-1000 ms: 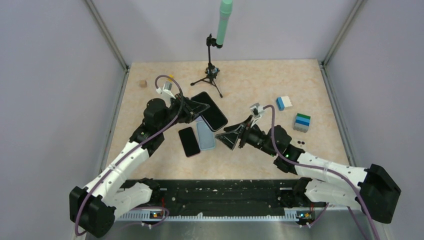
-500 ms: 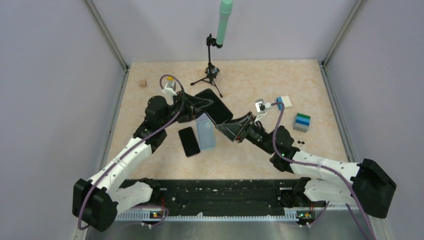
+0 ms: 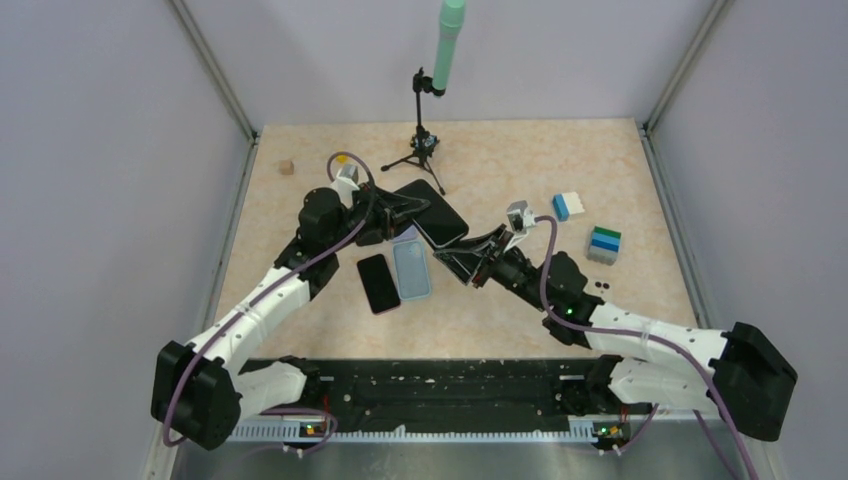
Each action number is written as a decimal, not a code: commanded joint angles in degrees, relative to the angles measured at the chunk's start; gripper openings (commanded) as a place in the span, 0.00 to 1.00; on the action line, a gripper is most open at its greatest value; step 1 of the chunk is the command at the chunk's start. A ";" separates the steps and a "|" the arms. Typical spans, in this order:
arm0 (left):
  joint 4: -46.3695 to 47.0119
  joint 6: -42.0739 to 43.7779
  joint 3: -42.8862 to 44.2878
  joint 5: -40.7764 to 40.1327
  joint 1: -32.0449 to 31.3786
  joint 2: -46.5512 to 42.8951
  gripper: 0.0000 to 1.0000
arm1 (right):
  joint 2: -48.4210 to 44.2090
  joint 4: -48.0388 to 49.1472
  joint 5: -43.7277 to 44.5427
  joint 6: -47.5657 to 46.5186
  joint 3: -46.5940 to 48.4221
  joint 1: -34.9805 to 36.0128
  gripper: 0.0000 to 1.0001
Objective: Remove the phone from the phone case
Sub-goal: Remove the phone case from the phone.
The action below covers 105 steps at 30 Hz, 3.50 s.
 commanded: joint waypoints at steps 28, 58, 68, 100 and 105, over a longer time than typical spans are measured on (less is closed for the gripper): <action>-19.81 50.38 16.96 10.30 0.19 0.72 0.00 | -11.92 -23.64 -24.86 -0.16 4.44 -12.60 0.82; -20.90 51.85 18.54 25.74 0.25 0.46 0.00 | -0.97 -22.61 -36.97 -6.82 8.99 -12.71 0.34; -19.73 38.50 20.46 29.93 0.25 4.39 0.00 | -2.36 -27.46 -38.60 -19.31 10.31 -9.73 0.15; -11.61 29.62 19.56 31.32 0.25 4.94 0.00 | 3.03 -35.81 -8.91 -34.52 10.88 -4.56 0.08; -11.58 29.77 19.58 31.05 0.30 4.44 0.00 | 3.29 -35.72 -7.93 -34.89 10.58 -4.54 0.08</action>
